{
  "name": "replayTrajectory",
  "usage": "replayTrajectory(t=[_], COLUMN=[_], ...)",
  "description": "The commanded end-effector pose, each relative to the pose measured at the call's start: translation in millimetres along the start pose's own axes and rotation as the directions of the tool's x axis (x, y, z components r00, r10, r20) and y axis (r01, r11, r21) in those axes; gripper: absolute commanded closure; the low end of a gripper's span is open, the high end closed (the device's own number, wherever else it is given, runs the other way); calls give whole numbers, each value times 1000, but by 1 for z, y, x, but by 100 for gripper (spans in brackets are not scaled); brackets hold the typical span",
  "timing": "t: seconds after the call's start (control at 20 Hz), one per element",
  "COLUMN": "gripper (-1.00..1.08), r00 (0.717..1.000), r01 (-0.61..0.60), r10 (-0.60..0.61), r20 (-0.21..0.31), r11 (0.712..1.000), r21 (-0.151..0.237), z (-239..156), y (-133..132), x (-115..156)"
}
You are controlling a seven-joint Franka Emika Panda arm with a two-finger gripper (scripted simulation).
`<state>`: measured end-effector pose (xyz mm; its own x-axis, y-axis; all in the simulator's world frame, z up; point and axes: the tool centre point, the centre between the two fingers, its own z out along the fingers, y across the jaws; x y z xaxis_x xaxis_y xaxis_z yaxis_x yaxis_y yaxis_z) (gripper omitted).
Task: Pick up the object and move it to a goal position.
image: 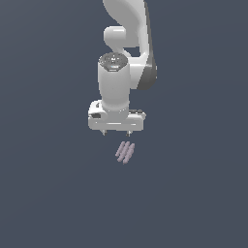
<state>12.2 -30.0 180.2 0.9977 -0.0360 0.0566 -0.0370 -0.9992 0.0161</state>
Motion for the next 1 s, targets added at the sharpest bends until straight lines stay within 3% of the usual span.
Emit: replayTrajectory(t=[0.0, 0.55, 0.95], gripper=[-92, -92, -92], r00=[1000, 999, 998], r01=[0, -32, -57], r10=[0, 32, 58], r20=[0, -14, -7], r11=[1000, 999, 998], r21=[0, 26, 25], z=[0, -16, -6], y=[0, 5, 1], x=[0, 6, 6])
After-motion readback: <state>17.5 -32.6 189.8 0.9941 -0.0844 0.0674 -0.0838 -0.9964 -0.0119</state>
